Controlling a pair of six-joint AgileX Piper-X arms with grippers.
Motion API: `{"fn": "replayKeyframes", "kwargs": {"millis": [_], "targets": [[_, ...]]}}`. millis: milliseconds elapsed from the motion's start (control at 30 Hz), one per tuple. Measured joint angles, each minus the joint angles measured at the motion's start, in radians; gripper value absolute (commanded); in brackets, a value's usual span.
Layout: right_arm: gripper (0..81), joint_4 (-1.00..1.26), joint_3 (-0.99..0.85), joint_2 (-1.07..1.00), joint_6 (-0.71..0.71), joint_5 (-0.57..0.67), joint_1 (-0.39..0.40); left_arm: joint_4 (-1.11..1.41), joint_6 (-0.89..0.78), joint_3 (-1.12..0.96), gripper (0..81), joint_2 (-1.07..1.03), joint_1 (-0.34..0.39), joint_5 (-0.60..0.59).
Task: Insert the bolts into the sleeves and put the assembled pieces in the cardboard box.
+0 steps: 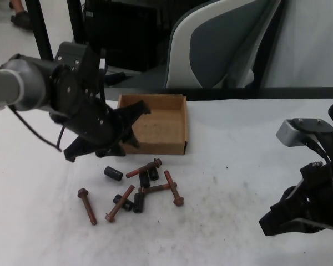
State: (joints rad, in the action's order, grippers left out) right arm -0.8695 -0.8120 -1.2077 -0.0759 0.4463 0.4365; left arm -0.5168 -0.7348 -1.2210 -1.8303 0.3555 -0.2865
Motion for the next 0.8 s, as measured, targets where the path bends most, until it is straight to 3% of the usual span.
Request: {"fn": "replayKeyframes", "kwargs": {"millis": [533, 800], "targets": [[0.2, -0.008, 0.000, 0.000, 0.049, 0.001, 0.000, 0.171, -0.029, -0.021, 33.0, -0.030, 0.000, -0.039], [0.2, -0.008, 0.000, 0.000, 0.049, 0.001, 0.000, -0.025, -0.212, -0.023, 33.0, -0.065, 0.000, 0.003]]}}
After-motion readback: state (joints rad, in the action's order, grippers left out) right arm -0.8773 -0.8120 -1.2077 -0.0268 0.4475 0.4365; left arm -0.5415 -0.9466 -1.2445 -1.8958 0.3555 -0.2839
